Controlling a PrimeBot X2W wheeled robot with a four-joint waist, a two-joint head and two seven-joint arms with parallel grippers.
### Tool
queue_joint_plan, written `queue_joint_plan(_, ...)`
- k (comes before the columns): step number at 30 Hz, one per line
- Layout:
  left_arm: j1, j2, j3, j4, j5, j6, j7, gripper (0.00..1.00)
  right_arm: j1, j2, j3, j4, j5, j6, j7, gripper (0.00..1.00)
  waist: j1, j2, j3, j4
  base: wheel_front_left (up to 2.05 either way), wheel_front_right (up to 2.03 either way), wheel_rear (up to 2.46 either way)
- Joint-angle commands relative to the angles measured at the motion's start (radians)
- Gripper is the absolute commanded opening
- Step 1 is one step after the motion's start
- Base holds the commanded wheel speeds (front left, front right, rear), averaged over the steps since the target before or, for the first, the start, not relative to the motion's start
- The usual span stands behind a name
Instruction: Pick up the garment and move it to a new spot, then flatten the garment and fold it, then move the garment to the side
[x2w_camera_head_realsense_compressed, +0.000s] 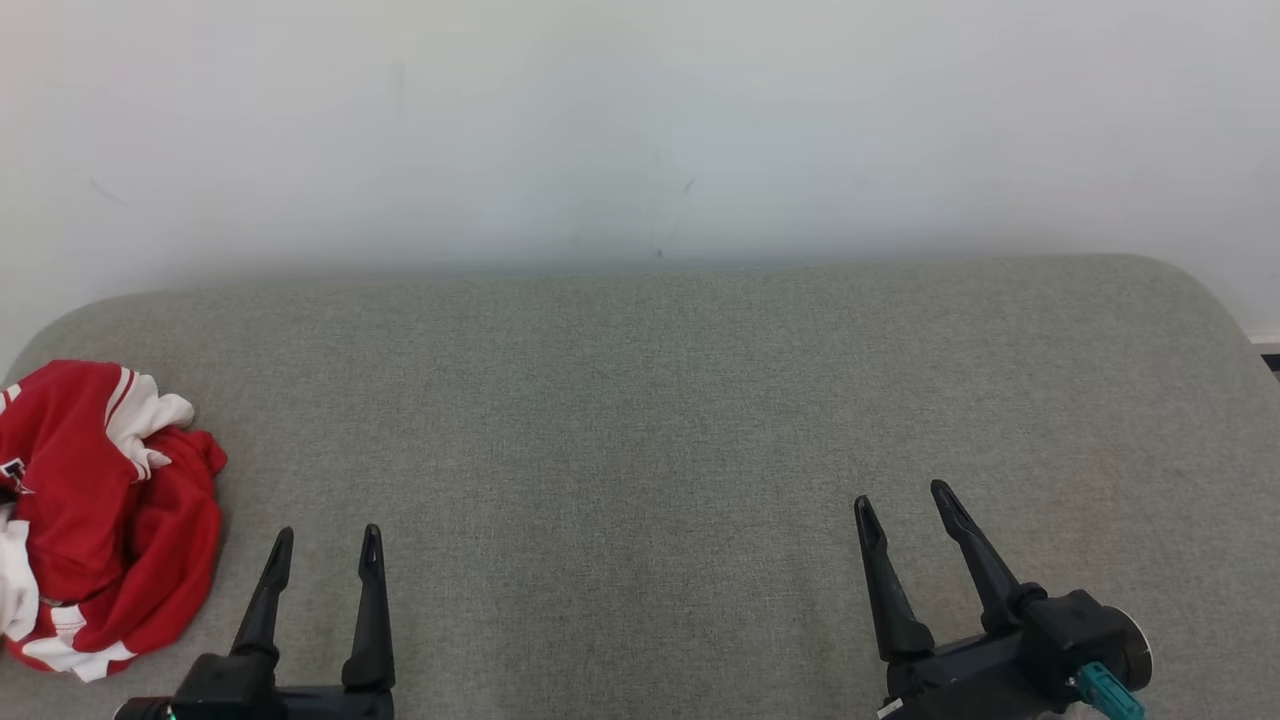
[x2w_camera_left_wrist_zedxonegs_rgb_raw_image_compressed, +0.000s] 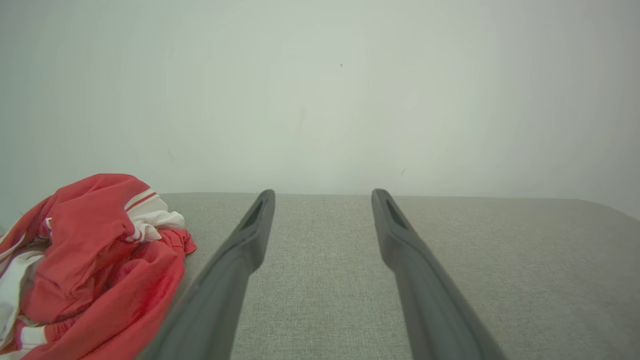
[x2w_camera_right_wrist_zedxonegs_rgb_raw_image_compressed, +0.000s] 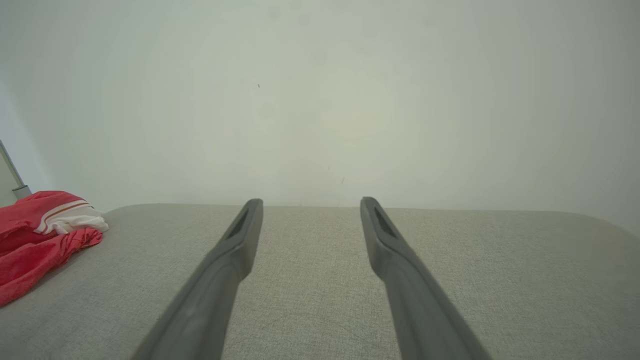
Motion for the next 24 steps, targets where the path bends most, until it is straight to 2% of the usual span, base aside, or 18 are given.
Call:
queue_joint_plan(1,0.000,0.004,-0.005,-0.011,0.032,0.008,-0.009,1.00,0.008,0.000,0.000,-0.010,-0.026,-0.002,-0.010,1.00,0.0000,0.0000,0.001,-0.001,0.00,0.00,0.00)
queue_joint_plan(15,0.008,0.023,-0.057,-0.028,0.154,0.031,-0.038,1.00,0.030,0.000,-0.009,-0.038,-0.141,-0.002,-0.036,1.00,0.0000,0.0000,0.004,-0.003,0.00,0.00,0.00)
queue_joint_plan(24,0.007,0.025,-0.061,-0.018,0.144,0.039,-0.037,1.00,0.026,0.000,-0.015,-0.041,-0.145,-0.002,-0.036,1.00,0.0000,0.0000,0.005,-0.001,0.00,0.00,0.00)
